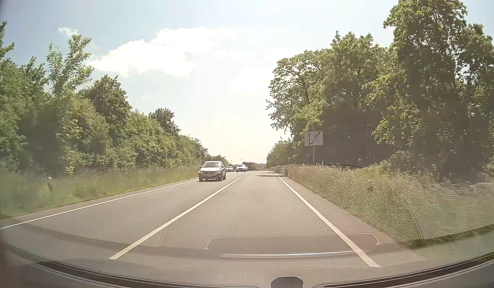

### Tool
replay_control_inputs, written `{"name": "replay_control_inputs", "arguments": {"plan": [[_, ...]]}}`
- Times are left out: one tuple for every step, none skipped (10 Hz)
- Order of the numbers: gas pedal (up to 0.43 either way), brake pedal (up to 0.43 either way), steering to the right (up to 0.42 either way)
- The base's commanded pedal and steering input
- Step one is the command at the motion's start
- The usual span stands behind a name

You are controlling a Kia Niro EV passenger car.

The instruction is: Follow the waypoints while adhering to traffic rules and regulations

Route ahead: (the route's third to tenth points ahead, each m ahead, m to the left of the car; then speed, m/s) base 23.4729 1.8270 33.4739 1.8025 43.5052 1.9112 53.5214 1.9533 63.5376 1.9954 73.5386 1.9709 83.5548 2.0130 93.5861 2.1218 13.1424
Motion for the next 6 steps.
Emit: {"name": "replay_control_inputs", "arguments": {"plan": [[0.138,0.018,0.001],[0.138,0.024,0.001],[0.138,0.018,0.001],[0.138,0.024,0.001],[0.138,0.018,0.001],[0.138,0.018,0.001]]}}
